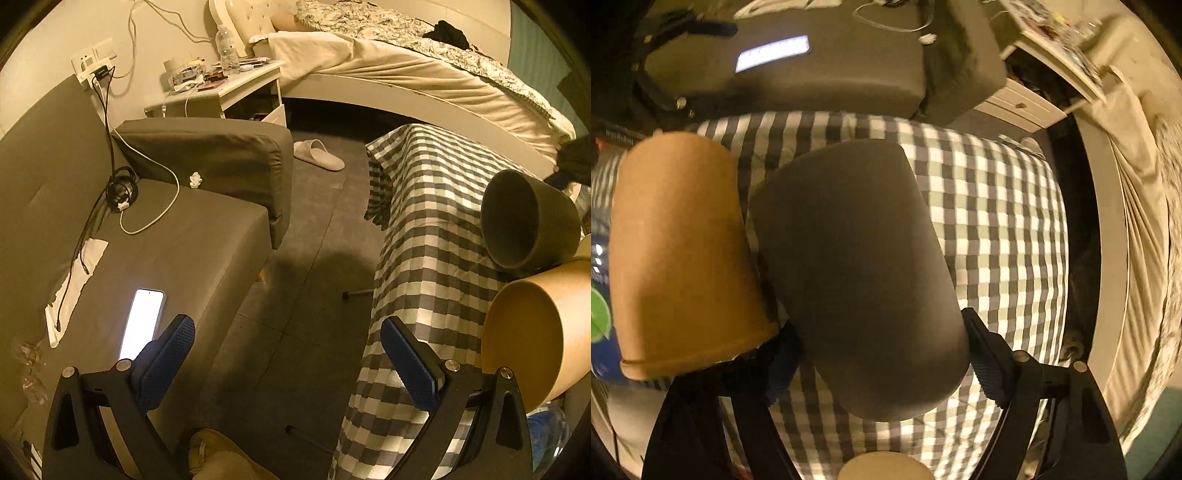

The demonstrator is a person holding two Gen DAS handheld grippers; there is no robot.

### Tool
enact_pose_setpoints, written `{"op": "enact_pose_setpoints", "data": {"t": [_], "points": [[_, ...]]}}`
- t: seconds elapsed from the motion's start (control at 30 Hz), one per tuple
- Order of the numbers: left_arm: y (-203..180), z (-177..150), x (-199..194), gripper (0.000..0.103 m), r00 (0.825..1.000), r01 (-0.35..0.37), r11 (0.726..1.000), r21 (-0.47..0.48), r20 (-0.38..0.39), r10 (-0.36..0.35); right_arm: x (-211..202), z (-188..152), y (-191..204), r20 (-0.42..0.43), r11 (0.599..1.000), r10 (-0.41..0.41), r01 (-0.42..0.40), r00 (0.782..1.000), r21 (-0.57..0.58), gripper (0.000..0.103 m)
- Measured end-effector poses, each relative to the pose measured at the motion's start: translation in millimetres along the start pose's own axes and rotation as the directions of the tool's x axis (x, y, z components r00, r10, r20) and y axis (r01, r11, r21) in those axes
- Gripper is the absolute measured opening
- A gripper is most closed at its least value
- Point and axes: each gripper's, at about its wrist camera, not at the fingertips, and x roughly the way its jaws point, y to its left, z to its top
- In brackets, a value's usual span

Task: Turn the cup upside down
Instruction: 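Close the right gripper around the gray cup and lift it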

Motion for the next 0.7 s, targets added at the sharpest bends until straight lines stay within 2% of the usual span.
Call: {"op": "enact_pose_setpoints", "data": {"t": [0.2,0.3,0.4,0.57,0.7], "points": [[4.3,0.9,-28.3,0.103,1.000,0.002,1.000,0.005,0.030,-0.002,-29.3,-20.9,-3.1,0.008,0.978,-0.028,0.026,1.000,0.205,0.077],[7.4,-0.2,-52.1,0.103,0.998,0.020,1.000,0.002,0.055,-0.020,-54.9,-38.6,-0.3,0.031,0.943,-0.028,0.016,0.999,0.333,0.072],[9.3,-1.1,-80.1,0.103,0.995,0.041,0.999,0.008,0.085,-0.042,-81.9,-54.8,8.5,0.034,0.904,-0.070,0.049,0.997,0.425,0.070],[12.3,-6.7,-133.1,0.103,0.985,0.075,0.997,0.031,0.153,-0.079,-128.2,-79.1,28.4,0.013,0.828,-0.143,0.112,0.990,0.550,0.070],[17.2,-18.4,-174.7,0.103,0.971,0.118,0.992,0.039,0.203,-0.123,-174.0,-90.3,58.7,0.006,0.791,-0.204,0.161,0.979,0.590,0.070]]}}
